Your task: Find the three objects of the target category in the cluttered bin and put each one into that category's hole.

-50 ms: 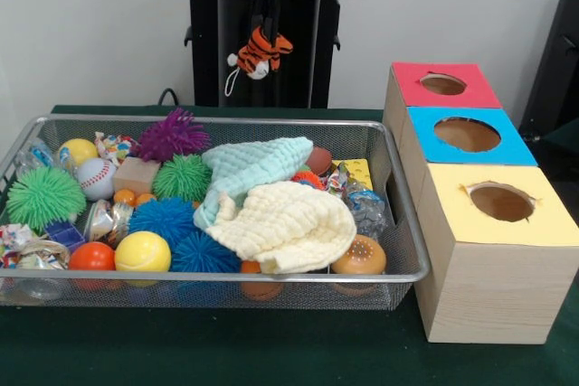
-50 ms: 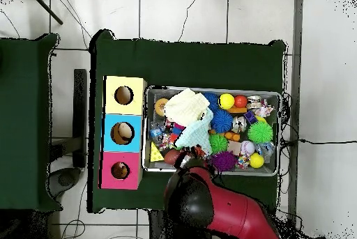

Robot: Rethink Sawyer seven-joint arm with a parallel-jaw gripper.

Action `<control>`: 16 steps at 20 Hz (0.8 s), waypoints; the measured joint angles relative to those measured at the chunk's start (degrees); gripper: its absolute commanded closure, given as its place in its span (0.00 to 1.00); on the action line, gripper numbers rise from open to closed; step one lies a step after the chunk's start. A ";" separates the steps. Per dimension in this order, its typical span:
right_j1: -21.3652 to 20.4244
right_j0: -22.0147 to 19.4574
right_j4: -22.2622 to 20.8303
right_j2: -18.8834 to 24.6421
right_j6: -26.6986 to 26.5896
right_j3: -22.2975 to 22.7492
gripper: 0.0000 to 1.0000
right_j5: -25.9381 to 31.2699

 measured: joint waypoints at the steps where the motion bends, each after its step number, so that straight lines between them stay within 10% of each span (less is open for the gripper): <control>1: -0.27 0.18 0.44 0.00 0.00 0.46 1.00 0.00; 16: -1.33 9.24 4.74 -0.18 0.00 2.09 1.00 1.51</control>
